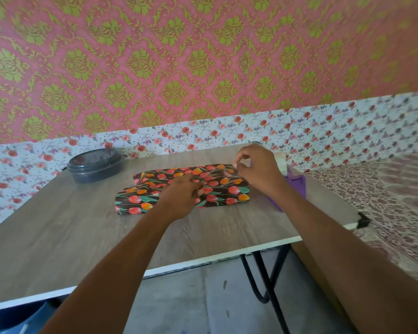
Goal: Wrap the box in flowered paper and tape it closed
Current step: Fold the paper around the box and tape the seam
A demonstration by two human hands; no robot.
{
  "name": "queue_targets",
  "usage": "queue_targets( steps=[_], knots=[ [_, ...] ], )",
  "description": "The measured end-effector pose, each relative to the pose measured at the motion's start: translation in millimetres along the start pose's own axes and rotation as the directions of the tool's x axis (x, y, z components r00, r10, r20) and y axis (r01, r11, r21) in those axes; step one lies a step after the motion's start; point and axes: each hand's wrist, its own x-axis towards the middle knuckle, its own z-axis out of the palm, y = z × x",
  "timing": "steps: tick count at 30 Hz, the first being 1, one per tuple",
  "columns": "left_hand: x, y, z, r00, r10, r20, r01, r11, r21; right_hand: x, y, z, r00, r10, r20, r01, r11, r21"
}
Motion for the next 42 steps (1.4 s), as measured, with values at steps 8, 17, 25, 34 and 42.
queue_targets(
  steps=[8, 17, 25, 34, 42],
  knots=[
    [3, 10, -4, 0.992, -0.09, 0.088, 0.092, 0.995, -0.024, -40, 38, -50, 0.838, 0.53, -0.132, -0.546, 0.816, -0.189],
    [0, 15, -6, 0.987, -0.122, 0.104, 0.125, 0.992, -0.021, -30, 67, -64, 0.758, 0.652, 0.013, -0.651, 0.755, 0.079],
    [-3, 19, -6, 0.981, -0.162, 0.107, 0.169, 0.984, -0.055, -25, 75, -53, 0.735, 0.668, 0.111, -0.677, 0.718, 0.161],
    [-5, 19, -7, 0.976, -0.184, 0.119, 0.195, 0.977, -0.088, -21, 69, -44, 0.721, 0.684, 0.113, -0.693, 0.712, 0.109],
    [-6, 19, -8, 0.975, -0.18, 0.127, 0.192, 0.978, -0.083, -22, 57, -40, 0.692, 0.718, 0.079, -0.721, 0.682, 0.12]
  ],
)
